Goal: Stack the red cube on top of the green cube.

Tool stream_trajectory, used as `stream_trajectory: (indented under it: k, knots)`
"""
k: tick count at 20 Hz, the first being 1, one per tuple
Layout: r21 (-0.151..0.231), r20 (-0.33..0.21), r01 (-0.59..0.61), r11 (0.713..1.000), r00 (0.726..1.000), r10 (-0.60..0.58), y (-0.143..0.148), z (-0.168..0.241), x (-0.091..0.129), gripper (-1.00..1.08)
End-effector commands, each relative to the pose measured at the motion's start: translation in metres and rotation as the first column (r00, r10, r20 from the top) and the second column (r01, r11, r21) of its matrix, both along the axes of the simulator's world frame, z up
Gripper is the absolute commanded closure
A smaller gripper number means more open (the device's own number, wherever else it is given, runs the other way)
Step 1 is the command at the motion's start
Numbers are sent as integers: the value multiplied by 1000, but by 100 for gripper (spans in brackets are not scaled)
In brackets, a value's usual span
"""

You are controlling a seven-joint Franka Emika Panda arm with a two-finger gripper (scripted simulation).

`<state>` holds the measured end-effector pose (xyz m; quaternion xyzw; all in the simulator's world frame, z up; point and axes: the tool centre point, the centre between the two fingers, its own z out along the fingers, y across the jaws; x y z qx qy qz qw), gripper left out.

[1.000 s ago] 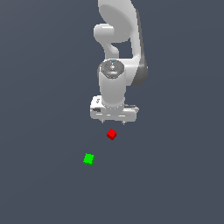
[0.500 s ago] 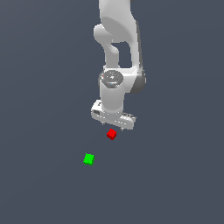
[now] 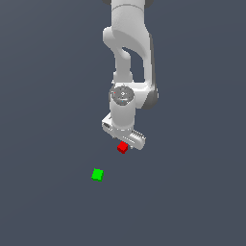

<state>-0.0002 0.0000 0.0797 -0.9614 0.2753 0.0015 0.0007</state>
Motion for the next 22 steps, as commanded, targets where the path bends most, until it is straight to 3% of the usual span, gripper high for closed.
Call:
stream_trajectory:
  k: [1,15,22]
  knots:
    - [-1,2,35,999,999,-35,-1,-5,0,-92]
    - [-2,3,68,998,998,-68,-1,-13,0,-92]
    - [-2,2,69,998,998,-69,-1,-45,-1,-92]
